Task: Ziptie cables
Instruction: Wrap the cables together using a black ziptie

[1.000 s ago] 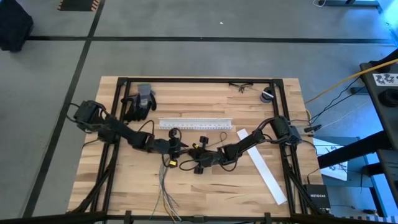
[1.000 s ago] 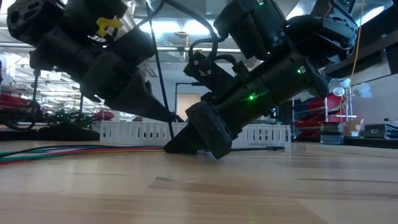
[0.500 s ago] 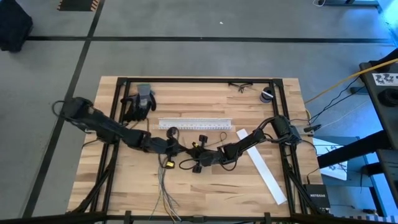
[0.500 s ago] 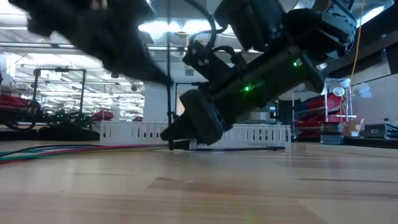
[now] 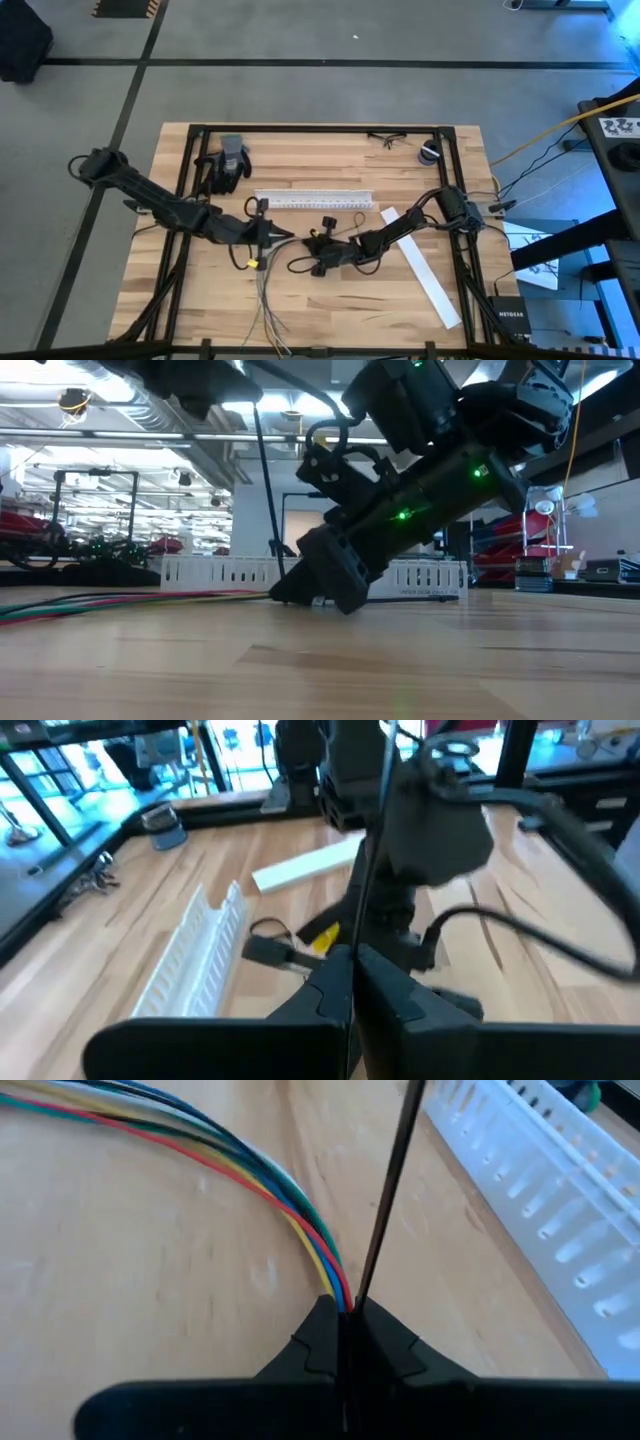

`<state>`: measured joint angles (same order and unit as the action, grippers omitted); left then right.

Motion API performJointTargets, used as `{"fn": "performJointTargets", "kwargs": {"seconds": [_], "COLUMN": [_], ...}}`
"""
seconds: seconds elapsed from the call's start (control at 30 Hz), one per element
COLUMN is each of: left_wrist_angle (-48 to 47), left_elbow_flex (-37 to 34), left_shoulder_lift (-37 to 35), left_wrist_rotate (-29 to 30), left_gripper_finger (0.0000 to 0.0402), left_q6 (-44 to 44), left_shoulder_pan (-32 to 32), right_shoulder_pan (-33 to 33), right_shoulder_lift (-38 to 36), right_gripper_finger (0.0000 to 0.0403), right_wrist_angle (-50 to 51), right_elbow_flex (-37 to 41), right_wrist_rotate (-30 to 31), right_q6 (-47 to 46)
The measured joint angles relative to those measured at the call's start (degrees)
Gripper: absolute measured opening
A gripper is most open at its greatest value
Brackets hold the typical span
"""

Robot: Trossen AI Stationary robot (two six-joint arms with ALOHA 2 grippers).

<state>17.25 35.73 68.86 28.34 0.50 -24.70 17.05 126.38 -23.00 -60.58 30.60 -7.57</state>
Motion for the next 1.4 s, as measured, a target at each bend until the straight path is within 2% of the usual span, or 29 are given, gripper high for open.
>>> {"fn": "performJointTargets", "kwargs": {"seconds": [0.2,0.27,0.43,0.67,0.77,0.87,1.03,1.17,1.27,1.4], "left_wrist_angle": [2.4,3.0,-4.6,-24.0,-30.7,-33.3,-29.5,-23.2,-17.3,-12.8], "left_elbow_flex": [0.0,0.1,1.0,3.4,3.2,3.3,0.7,-1.6,-2.4,-2.5], "left_shoulder_lift": [-0.7,-0.7,-1.6,-3.7,-3.6,-3.0,0.8,6.0,11.0,18.5], "left_wrist_rotate": [2.1,2.1,1.7,1.9,1.6,1.9,1.7,1.5,1.3,1.2], "left_gripper_finger": [0.0,0.0002,0.0033,0.0115,0.0134,0.0142,0.0143,0.0143,0.0143,0.0143], "left_q6": [3.9,2.1,-8.2,-18.9,-23.7,-28.8,-34.6,-37.9,-39.6,-40.5], "left_shoulder_pan": [-1.5,-1.5,-0.8,-1.5,-2.5,-3.4,-4.5,-5.4,-5.7,-5.7], "right_shoulder_pan": [-0.2,-0.2,-0.3,0.1,0.2,0.2,0.2,0.2,0.2,0.2], "right_shoulder_lift": [1.0,1.1,0.5,-7.2,-13.8,-20.8,-32.4,-35.1,-35.0,-34.2], "right_gripper_finger": [0.0015,0.0015,0.0025,0.0134,0.0178,0.0205,0.022,0.0218,0.0214,0.0209], "right_wrist_angle": [-0.9,-2.2,-4.4,0.4,4.5,14.1,33.2,46.1,47.4,43.8], "right_elbow_flex": [-0.1,-0.1,0.2,0.8,0.4,0.5,0.3,1.2,5.3,13.3], "right_wrist_rotate": [1.1,0.9,0.8,0.9,1.2,-0.8,-6.0,-8.1,-8.2,-7.4], "right_q6": [-1.4,-1.3,-1.2,0.4,0.7,0.5,-3.6,-5.4,-5.5,-4.9]}}
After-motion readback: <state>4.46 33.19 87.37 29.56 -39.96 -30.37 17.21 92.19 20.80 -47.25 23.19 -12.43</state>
